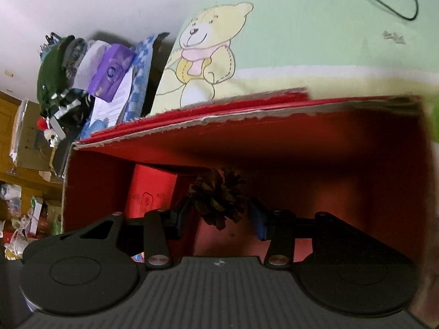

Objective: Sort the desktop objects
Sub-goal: 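Carry the pine cone into the red box and open the right gripper, then move the right gripper back to the patterned cylindrical tin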

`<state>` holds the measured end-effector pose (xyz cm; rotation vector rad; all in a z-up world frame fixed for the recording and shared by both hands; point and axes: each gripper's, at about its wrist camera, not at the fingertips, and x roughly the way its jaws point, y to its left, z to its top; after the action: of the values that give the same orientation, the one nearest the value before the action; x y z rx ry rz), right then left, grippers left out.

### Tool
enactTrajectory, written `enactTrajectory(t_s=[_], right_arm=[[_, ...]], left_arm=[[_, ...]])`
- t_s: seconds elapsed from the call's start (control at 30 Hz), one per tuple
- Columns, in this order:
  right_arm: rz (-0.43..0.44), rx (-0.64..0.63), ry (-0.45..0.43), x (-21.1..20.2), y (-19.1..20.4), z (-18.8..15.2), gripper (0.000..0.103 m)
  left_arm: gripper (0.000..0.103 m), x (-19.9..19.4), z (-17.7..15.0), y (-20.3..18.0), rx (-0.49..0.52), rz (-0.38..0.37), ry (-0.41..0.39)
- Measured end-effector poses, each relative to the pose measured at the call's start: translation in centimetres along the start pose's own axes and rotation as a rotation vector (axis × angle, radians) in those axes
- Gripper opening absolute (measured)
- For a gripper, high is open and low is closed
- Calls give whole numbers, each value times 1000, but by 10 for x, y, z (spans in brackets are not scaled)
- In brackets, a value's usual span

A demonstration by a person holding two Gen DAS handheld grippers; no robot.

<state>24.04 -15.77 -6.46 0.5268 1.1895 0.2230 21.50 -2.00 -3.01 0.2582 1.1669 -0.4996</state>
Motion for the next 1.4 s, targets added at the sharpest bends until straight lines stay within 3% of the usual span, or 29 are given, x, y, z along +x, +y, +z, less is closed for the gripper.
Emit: enactTrajectory(t_s=[0.1, 0.3, 0.43, 0.7, 0.97, 1.17, 1.4], right_arm=[[11, -7, 14, 12, 2, 3, 50], [74, 12, 13, 30, 2, 3, 50], [68, -19, -18, 31, 5, 2, 50], [72, -51, -86, 9, 5, 3, 50], [130, 22, -164, -31, -13, -14, 49], [166, 51, -230, -60, -24, -39, 48], [256, 48, -299, -96, -28, -76, 48]], left_arm=[[48, 6, 2, 8, -31, -31, 15], [59, 4, 2, 10, -46, -18, 0], [63, 3, 4, 8, -42, -17, -4], [66, 1, 2, 5, -24, -5, -27], [66, -7, -1, 1, -5, 15, -79], [60, -30, -8, 2, -35, 41, -127], [64, -100, -40, -14, -25, 87, -274]])
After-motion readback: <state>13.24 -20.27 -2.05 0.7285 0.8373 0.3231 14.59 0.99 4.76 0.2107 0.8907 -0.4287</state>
